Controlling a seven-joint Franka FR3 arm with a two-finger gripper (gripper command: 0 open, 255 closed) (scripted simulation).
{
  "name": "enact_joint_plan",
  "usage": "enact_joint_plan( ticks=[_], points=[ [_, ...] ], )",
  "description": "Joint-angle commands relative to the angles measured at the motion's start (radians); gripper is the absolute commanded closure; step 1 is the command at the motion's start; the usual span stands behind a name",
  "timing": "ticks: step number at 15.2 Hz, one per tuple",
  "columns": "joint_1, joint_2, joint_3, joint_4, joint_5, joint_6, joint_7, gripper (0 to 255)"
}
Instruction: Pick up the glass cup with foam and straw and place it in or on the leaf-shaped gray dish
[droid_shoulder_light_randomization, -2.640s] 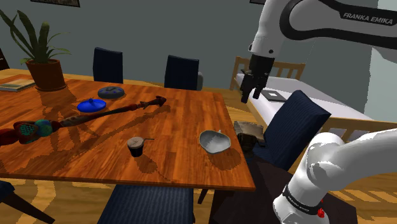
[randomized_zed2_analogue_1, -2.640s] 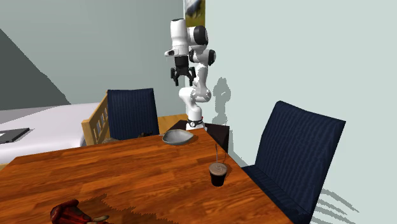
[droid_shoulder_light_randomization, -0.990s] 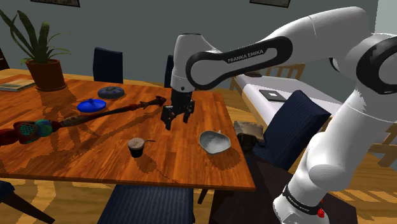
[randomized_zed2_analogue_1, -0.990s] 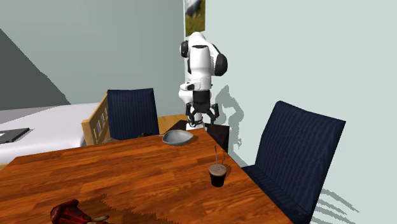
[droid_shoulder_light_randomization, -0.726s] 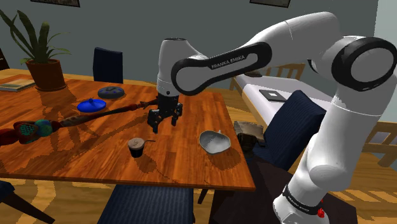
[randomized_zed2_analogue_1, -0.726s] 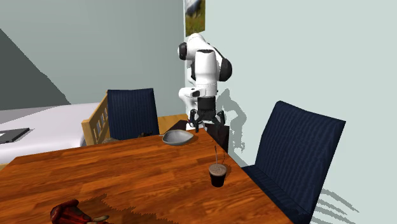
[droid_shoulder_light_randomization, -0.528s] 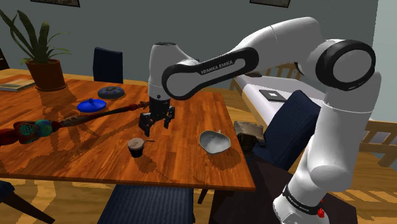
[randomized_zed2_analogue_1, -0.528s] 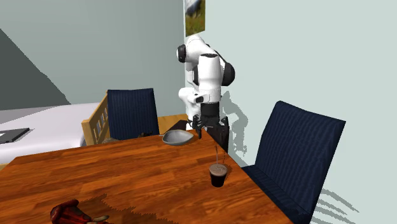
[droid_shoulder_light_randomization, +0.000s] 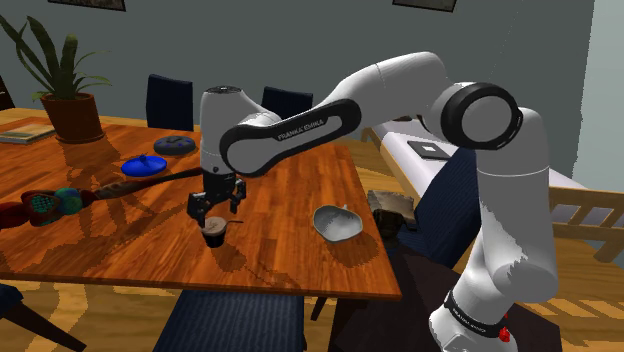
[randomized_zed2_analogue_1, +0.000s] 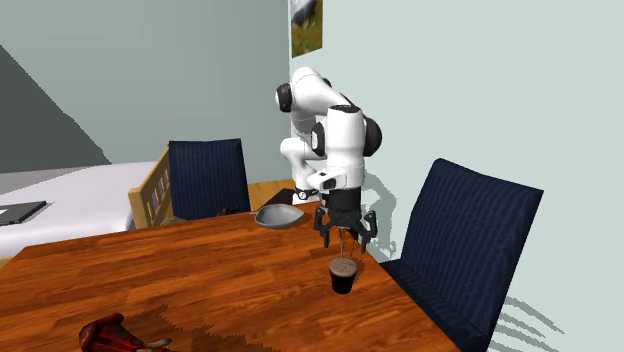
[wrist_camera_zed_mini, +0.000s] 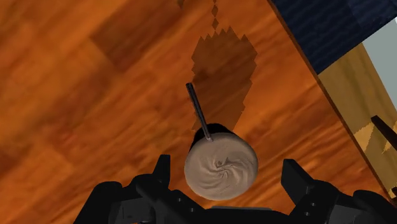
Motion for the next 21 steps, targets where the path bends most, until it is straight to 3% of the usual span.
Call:
enact_joint_plan(
  ticks=[1, 13, 14, 21],
  points=[
    [0.004, 0.018, -0.004, -0.002, -0.008, 0.02, 0.004, 0],
    [0.008, 0.043, -0.009, -0.013, -0.019, 0.055, 0.011, 0],
    [0.008, 0.043, -0.009, -0.013, -0.019, 0.055, 0.011, 255],
    [0.002, 0.028, -0.008, -0.04, -0.015, 0.068, 0.009, 255]
  ],
)
